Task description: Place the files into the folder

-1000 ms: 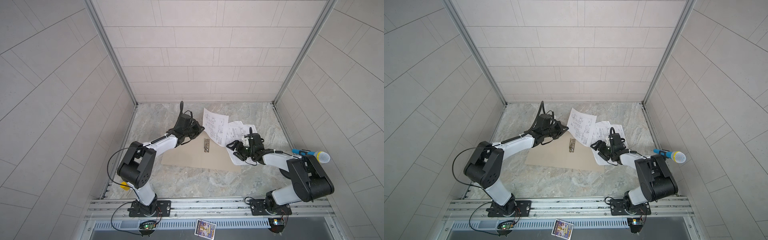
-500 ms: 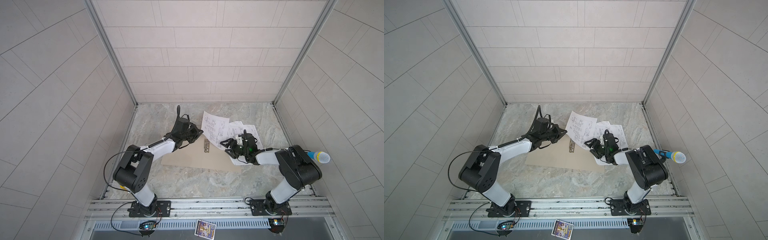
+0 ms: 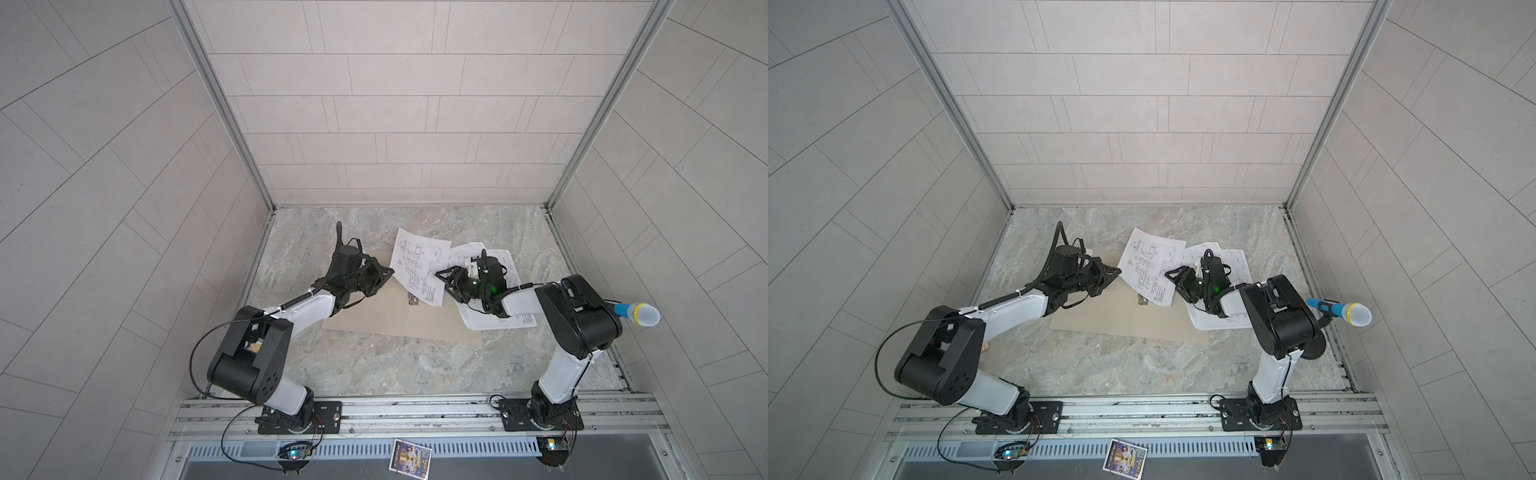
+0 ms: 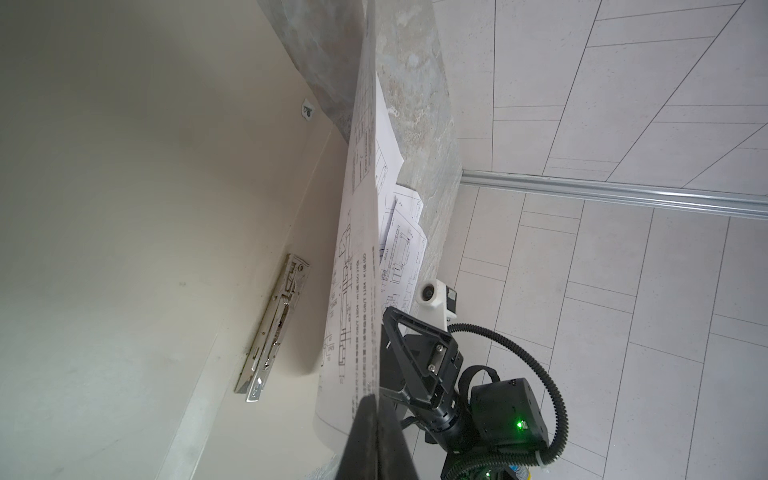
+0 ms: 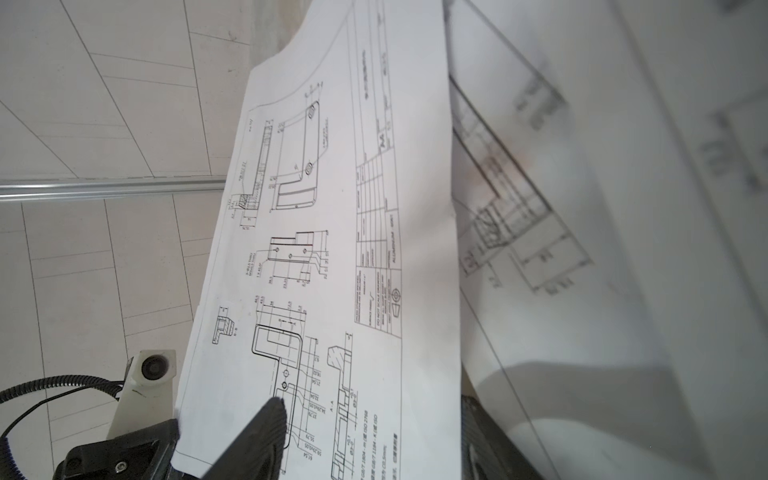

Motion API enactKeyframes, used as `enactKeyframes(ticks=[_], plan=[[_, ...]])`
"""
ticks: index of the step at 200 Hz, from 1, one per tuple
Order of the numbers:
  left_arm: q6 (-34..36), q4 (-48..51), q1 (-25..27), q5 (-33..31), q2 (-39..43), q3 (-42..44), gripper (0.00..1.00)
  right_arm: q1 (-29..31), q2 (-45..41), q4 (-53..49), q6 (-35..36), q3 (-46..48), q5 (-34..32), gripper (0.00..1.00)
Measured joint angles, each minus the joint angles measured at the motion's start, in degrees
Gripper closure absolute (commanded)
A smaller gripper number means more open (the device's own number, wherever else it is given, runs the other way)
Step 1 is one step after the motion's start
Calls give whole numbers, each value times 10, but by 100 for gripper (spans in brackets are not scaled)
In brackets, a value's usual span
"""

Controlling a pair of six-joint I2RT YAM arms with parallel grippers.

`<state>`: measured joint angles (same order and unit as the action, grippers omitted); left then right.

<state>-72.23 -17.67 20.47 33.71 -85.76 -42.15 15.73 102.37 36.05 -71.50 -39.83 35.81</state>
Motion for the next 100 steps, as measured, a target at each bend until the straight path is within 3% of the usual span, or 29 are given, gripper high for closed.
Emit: enactKeyframes(ticks=[32,100], plan=[[7,4,-10,13,14,15,100,-4,34,15,13,-46,6,43],[10,-21,-19,45,8,27,100,-6,91,31,28,-73,19,44]])
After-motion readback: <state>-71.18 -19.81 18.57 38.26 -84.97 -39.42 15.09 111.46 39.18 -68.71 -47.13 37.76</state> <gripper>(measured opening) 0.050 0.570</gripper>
